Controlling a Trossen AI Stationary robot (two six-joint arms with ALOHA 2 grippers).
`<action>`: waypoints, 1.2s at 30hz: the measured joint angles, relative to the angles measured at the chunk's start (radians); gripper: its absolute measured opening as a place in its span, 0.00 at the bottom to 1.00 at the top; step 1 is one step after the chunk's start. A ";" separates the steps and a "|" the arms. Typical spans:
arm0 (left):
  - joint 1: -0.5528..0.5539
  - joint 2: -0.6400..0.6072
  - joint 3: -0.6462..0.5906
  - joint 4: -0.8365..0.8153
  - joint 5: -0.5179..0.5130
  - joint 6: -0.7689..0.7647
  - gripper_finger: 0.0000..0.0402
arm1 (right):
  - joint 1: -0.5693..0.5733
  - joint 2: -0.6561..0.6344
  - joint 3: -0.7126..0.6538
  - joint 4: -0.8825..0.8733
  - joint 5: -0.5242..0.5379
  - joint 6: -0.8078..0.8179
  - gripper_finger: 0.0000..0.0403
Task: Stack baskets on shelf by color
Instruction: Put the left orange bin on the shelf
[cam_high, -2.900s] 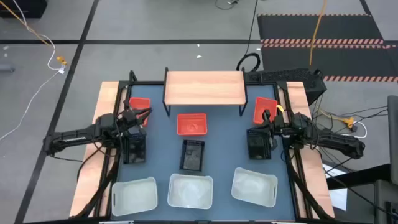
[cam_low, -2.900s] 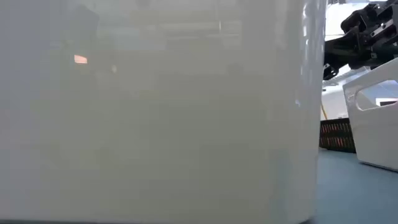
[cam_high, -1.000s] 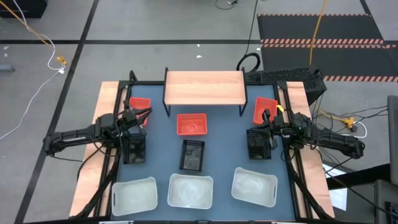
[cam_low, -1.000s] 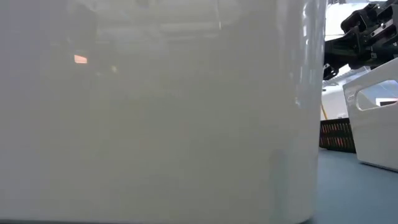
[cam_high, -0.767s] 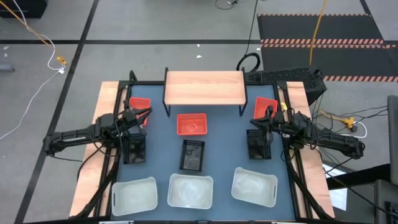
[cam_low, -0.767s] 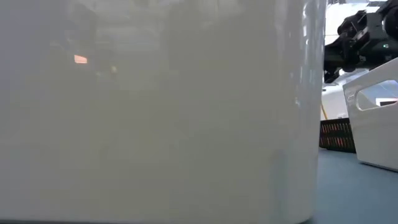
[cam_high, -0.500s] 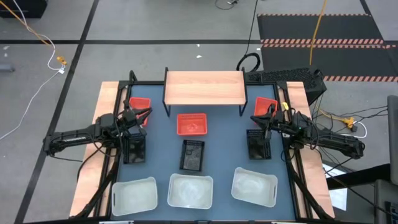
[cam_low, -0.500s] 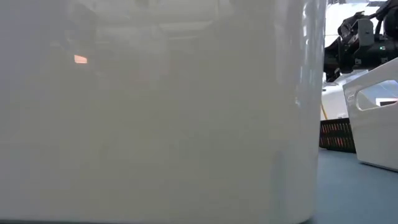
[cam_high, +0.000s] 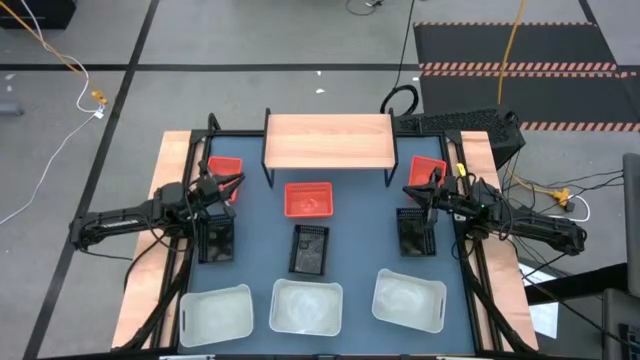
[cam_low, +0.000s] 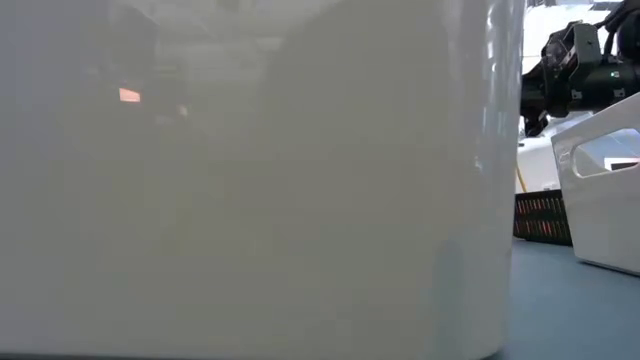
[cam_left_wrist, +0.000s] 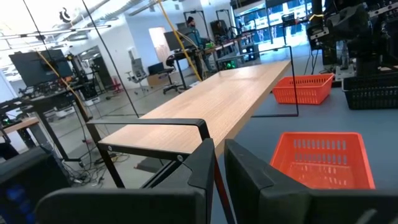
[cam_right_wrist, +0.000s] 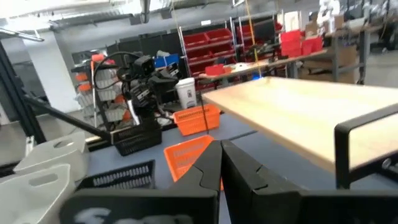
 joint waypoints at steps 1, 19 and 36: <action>0.000 0.000 0.000 0.000 0.000 0.000 0.10 | 0.000 0.000 0.000 0.005 0.017 -0.009 0.01; 0.000 0.000 0.001 0.214 0.001 -0.130 0.10 | 0.001 0.003 -0.005 0.117 0.060 0.025 0.01; -0.022 0.549 0.280 -0.076 0.187 -0.413 0.11 | 0.001 0.117 -0.005 0.370 0.104 -0.105 0.04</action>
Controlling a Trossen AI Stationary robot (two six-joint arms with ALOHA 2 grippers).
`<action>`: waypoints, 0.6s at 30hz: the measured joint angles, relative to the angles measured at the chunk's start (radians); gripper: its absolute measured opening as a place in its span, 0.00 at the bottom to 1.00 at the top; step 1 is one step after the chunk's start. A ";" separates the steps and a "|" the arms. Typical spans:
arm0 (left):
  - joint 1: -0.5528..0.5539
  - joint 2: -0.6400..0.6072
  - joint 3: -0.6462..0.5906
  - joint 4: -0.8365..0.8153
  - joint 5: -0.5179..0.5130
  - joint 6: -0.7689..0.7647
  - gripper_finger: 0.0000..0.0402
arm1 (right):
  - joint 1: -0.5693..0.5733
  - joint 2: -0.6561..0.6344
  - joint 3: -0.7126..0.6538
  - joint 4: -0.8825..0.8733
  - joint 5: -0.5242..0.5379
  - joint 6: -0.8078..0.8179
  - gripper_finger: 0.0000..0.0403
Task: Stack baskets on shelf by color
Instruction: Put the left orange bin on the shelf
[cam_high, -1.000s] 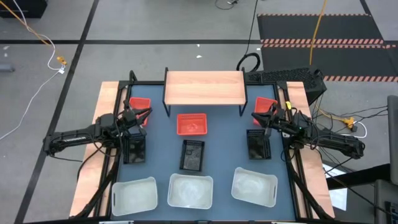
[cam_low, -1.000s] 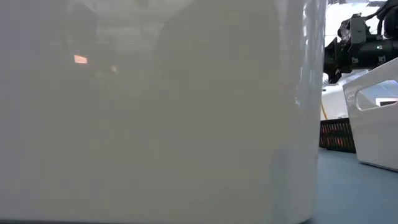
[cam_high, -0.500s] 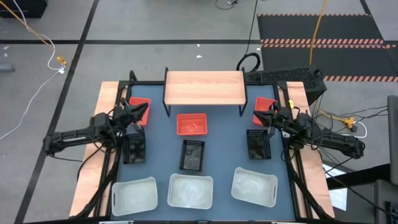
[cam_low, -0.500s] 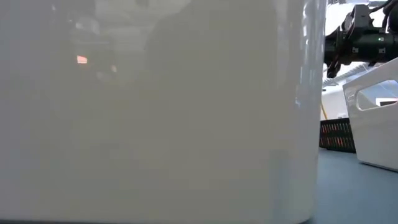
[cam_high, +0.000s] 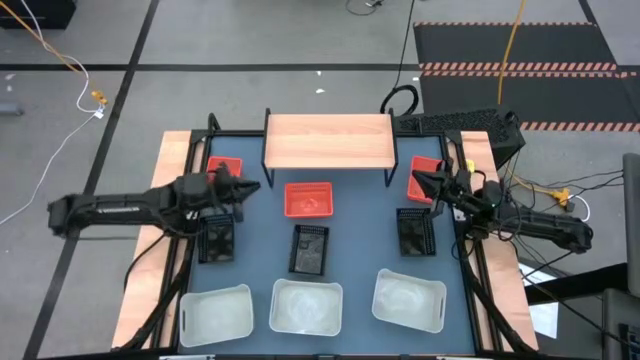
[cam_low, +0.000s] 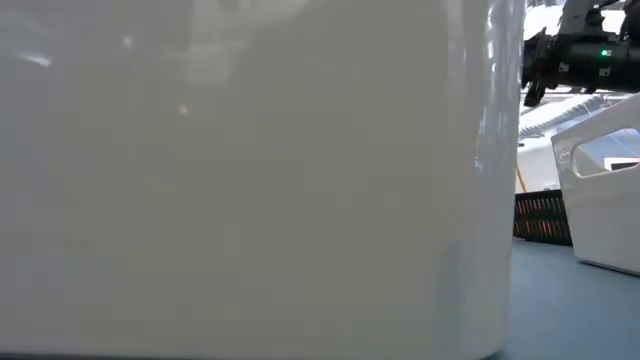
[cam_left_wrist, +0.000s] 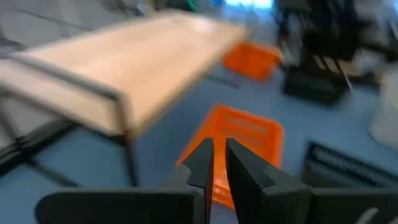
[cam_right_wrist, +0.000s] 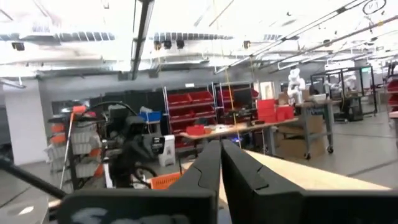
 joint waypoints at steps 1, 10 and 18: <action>-0.013 0.065 0.044 -0.030 0.016 0.035 0.11 | 0.000 0.013 0.000 -0.001 0.001 0.000 0.05; -0.156 0.496 0.450 -0.519 -0.123 0.274 0.24 | 0.000 0.184 0.000 -0.005 0.066 -0.023 0.25; -0.052 0.669 0.627 -0.997 -0.204 -0.209 0.42 | 0.000 0.270 0.000 0.125 0.095 -0.109 0.33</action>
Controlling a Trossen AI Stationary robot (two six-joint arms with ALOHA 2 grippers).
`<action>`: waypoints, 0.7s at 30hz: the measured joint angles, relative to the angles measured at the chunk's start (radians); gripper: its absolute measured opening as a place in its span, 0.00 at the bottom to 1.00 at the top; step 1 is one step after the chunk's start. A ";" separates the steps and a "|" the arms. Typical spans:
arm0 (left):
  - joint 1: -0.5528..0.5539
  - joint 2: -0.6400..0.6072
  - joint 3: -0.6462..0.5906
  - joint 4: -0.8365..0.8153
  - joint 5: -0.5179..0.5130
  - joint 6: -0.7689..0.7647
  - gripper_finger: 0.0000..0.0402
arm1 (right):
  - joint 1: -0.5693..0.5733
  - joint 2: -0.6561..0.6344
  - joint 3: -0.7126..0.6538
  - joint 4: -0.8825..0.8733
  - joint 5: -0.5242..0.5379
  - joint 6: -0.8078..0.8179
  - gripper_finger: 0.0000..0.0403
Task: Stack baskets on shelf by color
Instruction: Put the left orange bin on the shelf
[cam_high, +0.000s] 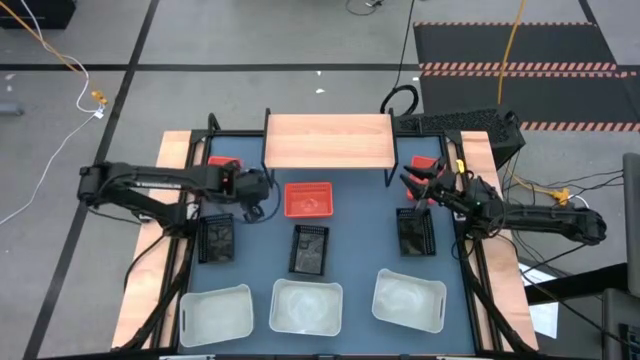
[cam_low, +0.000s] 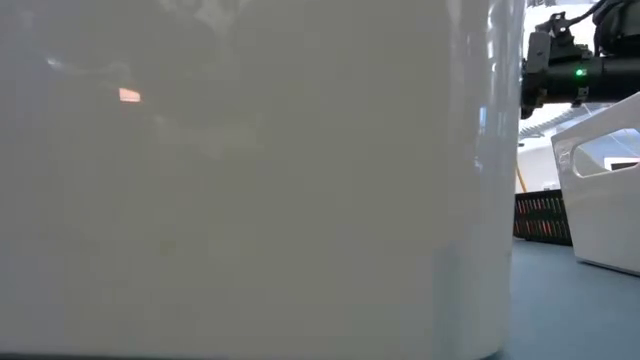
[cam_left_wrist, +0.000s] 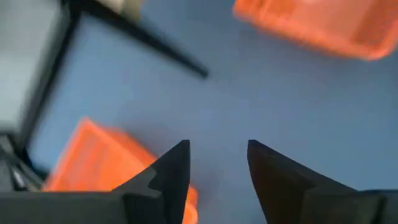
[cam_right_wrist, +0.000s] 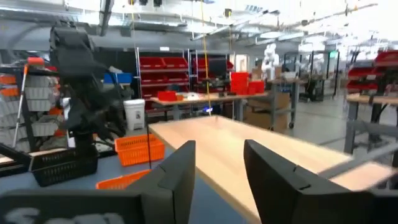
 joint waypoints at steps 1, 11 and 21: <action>0.019 0.009 -0.010 -0.015 0.022 -0.039 0.44 | 0.000 0.007 0.000 0.016 0.000 -0.008 0.33; 0.159 0.021 -0.182 -0.028 0.098 -0.322 0.59 | 0.000 0.068 0.000 0.037 -0.007 0.004 0.33; 0.230 0.018 -0.233 -0.026 0.111 -0.282 0.43 | 0.000 0.093 0.000 0.037 -0.008 -0.003 0.33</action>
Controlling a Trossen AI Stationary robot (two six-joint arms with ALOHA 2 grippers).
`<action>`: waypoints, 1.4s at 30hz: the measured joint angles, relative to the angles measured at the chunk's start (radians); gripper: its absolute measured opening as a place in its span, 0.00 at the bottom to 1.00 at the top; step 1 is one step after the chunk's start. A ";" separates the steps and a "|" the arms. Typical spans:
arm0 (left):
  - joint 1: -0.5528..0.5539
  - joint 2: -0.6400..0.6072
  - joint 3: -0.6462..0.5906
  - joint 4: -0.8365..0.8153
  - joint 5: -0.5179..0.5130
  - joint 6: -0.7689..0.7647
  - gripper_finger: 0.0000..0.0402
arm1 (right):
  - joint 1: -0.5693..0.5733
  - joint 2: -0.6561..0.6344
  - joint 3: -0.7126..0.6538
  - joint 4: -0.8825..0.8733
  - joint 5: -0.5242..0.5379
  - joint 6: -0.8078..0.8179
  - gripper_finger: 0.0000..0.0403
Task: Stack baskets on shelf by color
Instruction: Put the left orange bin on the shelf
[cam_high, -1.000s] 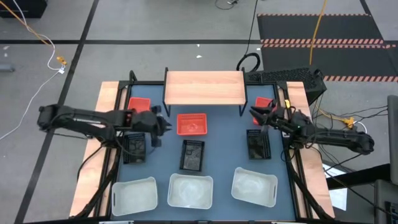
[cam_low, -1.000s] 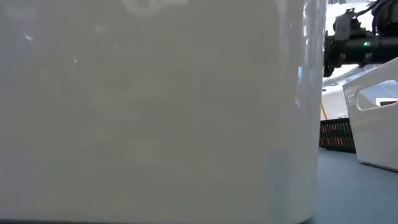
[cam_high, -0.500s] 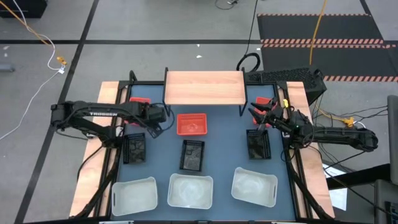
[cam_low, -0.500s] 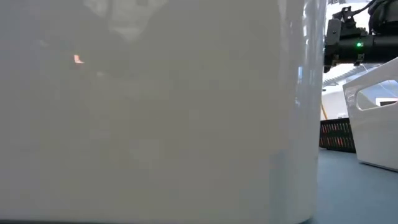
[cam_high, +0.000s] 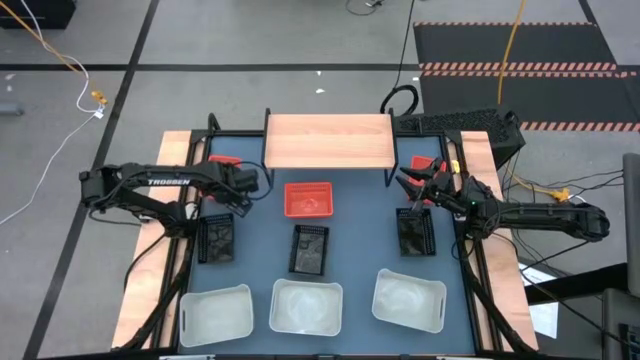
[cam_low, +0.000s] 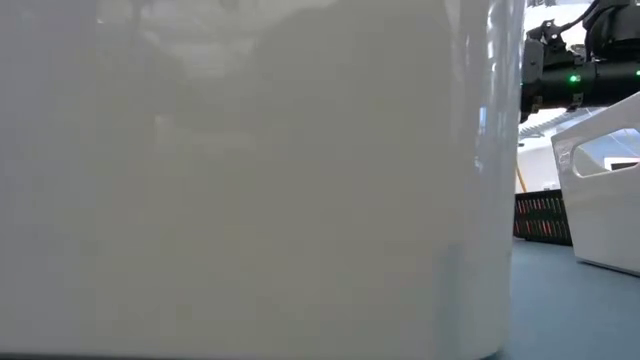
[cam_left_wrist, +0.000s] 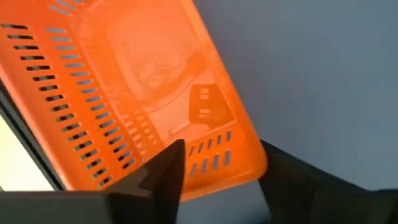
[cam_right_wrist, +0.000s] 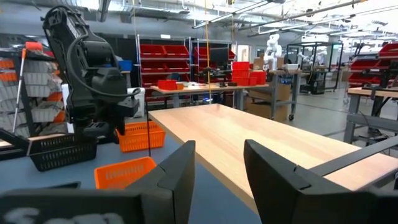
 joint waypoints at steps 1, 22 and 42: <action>0.003 0.000 0.003 -0.002 0.017 0.013 0.39 | 0.000 0.000 0.000 0.000 0.000 -0.005 0.33; -0.026 -0.052 0.350 -0.281 0.002 0.063 0.05 | 0.000 0.001 0.000 -0.016 0.000 -0.046 0.33; -0.026 0.252 1.288 -0.358 -0.125 0.299 0.03 | 0.000 0.003 0.000 0.017 0.004 -0.053 0.33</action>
